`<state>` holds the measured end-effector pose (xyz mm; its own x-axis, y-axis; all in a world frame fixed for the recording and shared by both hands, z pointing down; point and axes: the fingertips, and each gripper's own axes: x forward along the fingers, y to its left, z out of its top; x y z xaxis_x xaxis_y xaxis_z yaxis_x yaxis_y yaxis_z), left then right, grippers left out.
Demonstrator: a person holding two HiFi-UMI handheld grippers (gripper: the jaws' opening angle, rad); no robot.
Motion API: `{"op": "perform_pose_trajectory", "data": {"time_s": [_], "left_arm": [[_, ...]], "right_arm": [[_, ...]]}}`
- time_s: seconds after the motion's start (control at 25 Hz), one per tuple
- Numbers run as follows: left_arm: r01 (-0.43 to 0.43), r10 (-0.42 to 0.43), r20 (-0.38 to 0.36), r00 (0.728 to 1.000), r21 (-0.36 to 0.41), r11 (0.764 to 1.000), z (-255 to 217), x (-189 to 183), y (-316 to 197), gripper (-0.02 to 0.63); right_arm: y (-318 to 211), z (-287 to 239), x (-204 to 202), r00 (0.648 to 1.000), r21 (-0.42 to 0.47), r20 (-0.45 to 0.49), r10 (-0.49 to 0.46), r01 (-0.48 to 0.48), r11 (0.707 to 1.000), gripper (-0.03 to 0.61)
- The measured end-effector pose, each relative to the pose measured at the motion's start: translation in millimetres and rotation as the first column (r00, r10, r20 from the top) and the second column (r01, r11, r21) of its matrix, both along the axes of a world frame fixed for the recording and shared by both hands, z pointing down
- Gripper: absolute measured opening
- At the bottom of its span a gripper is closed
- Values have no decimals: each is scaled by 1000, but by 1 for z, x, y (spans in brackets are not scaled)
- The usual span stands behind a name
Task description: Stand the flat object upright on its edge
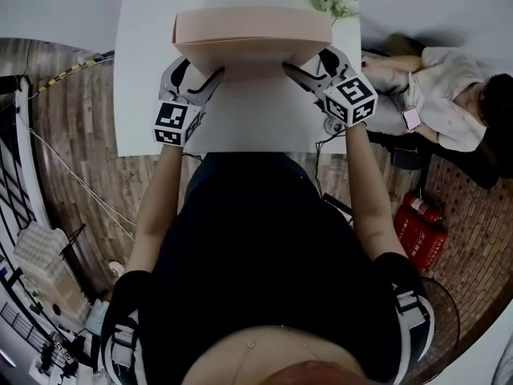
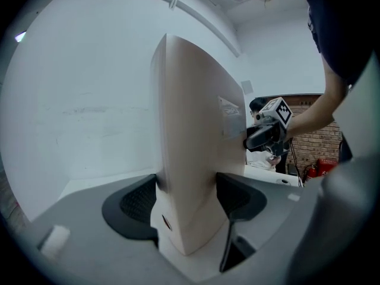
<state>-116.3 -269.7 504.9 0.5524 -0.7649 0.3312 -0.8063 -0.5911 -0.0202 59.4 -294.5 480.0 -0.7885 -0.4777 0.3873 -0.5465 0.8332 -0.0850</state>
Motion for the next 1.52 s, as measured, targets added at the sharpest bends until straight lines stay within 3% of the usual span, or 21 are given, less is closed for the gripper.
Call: {"op": "perform_pose_trajectory", "data": {"time_s": [0.12, 0.28, 0.4, 0.6, 0.8, 0.96, 1.52], "left_arm": [[-30, 30, 21, 999, 5, 1000, 2, 1, 0, 324], [-92, 92, 65, 994, 5, 996, 3, 2, 2, 325], [-149, 148, 36, 988, 21, 989, -8, 1, 0, 376], [-322, 322, -24, 946, -12, 947, -15, 7, -2, 385], [-403, 403, -19, 915, -69, 913, -15, 10, -9, 394], [-411, 408, -48, 912, -85, 908, -15, 10, -12, 393], [-407, 406, -30, 913, -66, 911, -12, 7, -12, 362]], "right_arm": [[-1, -2, -3, 997, -7, -4, -74, 74, 997, 325], [-1, -2, -1, 996, 13, -17, -84, 84, 996, 325], [1, -2, 0, 996, 18, -24, -89, 90, 996, 325], [1, -1, -1, 994, 23, -34, -105, 105, 994, 325], [1, -2, -1, 992, 23, -48, -116, 118, 993, 325], [-1, -2, -1, 991, 24, -50, -123, 125, 992, 325], [3, 2, -1, 989, 41, -85, -121, 125, 991, 325]]}}
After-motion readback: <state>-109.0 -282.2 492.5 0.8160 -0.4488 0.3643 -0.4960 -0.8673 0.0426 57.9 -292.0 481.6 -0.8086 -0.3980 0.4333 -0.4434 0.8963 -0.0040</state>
